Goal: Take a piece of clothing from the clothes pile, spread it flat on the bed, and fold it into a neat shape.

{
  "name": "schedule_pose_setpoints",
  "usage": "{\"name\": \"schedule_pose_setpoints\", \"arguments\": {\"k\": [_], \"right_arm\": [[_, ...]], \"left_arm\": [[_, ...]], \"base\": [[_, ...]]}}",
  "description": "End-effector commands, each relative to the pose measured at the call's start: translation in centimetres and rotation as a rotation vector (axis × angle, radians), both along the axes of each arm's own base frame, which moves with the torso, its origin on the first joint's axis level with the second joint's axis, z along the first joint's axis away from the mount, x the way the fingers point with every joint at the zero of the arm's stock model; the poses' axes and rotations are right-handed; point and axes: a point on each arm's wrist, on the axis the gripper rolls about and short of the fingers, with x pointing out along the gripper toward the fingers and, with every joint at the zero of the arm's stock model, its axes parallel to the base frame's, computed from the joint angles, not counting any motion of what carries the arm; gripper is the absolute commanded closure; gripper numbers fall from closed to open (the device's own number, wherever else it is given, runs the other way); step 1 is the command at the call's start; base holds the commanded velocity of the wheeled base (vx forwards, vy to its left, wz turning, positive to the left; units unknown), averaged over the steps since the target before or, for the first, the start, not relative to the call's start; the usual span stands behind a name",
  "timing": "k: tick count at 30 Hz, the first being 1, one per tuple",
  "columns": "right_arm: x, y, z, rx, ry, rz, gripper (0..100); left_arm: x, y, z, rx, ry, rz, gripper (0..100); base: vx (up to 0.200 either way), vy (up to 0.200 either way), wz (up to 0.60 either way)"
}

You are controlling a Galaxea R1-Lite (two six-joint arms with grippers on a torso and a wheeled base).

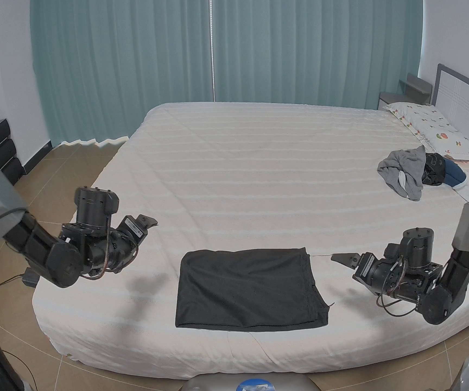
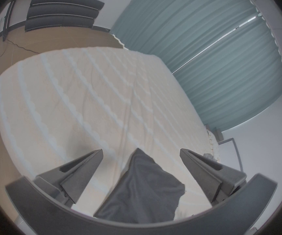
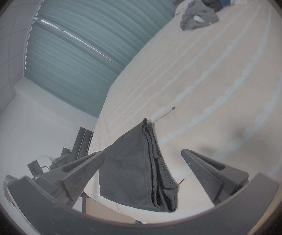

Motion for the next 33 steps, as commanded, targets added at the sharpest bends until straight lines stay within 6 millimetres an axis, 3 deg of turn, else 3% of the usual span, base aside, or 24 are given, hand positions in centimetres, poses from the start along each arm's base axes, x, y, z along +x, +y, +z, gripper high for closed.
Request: {"name": "schedule_pose_setpoints", "arguments": {"k": [1, 5, 8, 9, 10, 16, 24, 33], "right_arm": [[-6.0, -1.7, 6.1, -0.123, -0.243, -0.025, 0], [-8.4, -2.7, 7.9, -0.187, -0.351, -0.043, 0], [-10.9, -3.8, 8.9, -0.276, -0.441, -0.052, 0], [-11.1, -3.9, 8.9, -0.281, -0.446, -0.054, 0], [-12.0, -4.4, 9.4, -0.301, -0.486, -0.07, 0], [-14.5, -5.2, 10.6, -0.319, -0.579, -0.1, 0], [-18.1, -5.9, 11.1, -0.392, -0.629, -0.093, 0], [-22.2, -6.6, 10.8, -0.485, -0.663, -0.069, 0]], "left_arm": [[-6.3, 1.6, 6.5, -0.031, -0.203, -0.01, 0], [-9.4, 2.4, 8.7, -0.01, -0.302, -0.029, 0], [-13.7, 3.4, 10.5, 0.039, -0.42, -0.054, 0], [-14.1, 3.5, 10.6, 0.044, -0.431, -0.056, 0], [-16.4, 4.1, 11.2, 0.071, -0.49, -0.065, 0], [-21.9, 5.7, 12.0, 0.175, -0.578, -0.036, 0], [-26.4, 7.2, 12.0, 0.388, -0.649, 0.009, 0], [-30.5, 8.4, 10.9, 0.493, -0.684, 0.041, 0]], "base": [[0.0, 0.0, 0.0], [0.0, 0.0, 0.0], [0.0, 0.0, 0.0], [0.0, 0.0, 0.0], [0.0, 0.0, 0.0], [0.0, 0.0, 0.0], [0.0, 0.0, 0.0], [0.0, 0.0, 0.0]]}}
